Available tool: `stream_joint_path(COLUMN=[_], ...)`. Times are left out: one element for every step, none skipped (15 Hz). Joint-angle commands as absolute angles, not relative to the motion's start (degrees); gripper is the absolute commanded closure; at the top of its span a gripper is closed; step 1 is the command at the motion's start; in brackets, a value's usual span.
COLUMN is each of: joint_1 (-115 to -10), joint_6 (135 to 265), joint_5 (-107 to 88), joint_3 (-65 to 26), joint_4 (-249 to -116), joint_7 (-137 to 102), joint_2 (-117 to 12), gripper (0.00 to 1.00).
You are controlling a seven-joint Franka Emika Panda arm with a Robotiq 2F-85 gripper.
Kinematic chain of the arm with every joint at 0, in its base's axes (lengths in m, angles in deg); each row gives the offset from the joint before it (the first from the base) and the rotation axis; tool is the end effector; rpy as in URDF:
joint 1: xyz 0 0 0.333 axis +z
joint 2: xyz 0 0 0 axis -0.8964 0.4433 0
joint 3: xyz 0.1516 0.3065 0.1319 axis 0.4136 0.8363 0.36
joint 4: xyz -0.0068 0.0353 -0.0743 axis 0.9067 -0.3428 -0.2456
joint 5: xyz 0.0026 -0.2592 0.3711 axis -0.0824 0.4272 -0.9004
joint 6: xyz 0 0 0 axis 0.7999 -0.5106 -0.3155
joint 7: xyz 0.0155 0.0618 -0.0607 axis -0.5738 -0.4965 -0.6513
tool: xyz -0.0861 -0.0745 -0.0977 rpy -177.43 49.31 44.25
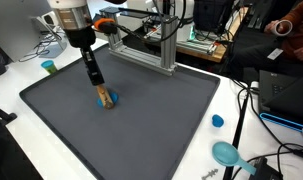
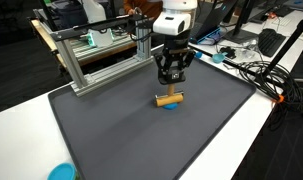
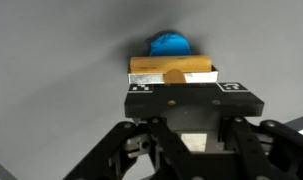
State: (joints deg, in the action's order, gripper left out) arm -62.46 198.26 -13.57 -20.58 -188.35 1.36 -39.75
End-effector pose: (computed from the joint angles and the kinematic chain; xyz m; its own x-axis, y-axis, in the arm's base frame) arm 0.7547 -0.0469 0.2678 0.8781 -0.4674 0.1021 -0.4682 -0.8835 -0.0179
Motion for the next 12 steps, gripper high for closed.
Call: stream_joint_path(joint_1=[-61.7,-61.5,-61.4,-61.3,-61.3,-61.3,-61.3,-61.3,-61.2,-61.2,-61.2,-61.2], joint_6=[207.3,207.6,207.8,208.2,208.4,208.5,209.0,209.3,209.8,210.6,212.2,213.7], joint_5=[-11.3,-11.1,-11.1,-11.0,-11.0,-11.1,-11.2,-11.3,-11.3,-11.3,-11.3,-11.8], joint_3=[-22.7,-22.8,-23.0,-23.1,-23.2,-23.2,-23.3,-23.4,-23.5,-23.7,-23.9,-24.1], joint_4=[-184.7,-184.7,-184.6,-184.6,-184.5,-184.4,-184.4,-184.3,-184.3,-184.0,-183.6,-183.3], joint_7=[3.4,3.6,3.7,3.9,4.1,4.1,4.1,4.1,4.2,4.3,4.3,3.9], joint_2=[-33.4,-33.3,-33.2,-33.1,-33.0,-33.0,-33.0,-33.2,-33.3,-33.1,-32.6,-31.9], gripper=[0.79,0.79,0.79,0.79,0.79,0.79,0.79,0.79,0.79,0.79,0.79,0.79])
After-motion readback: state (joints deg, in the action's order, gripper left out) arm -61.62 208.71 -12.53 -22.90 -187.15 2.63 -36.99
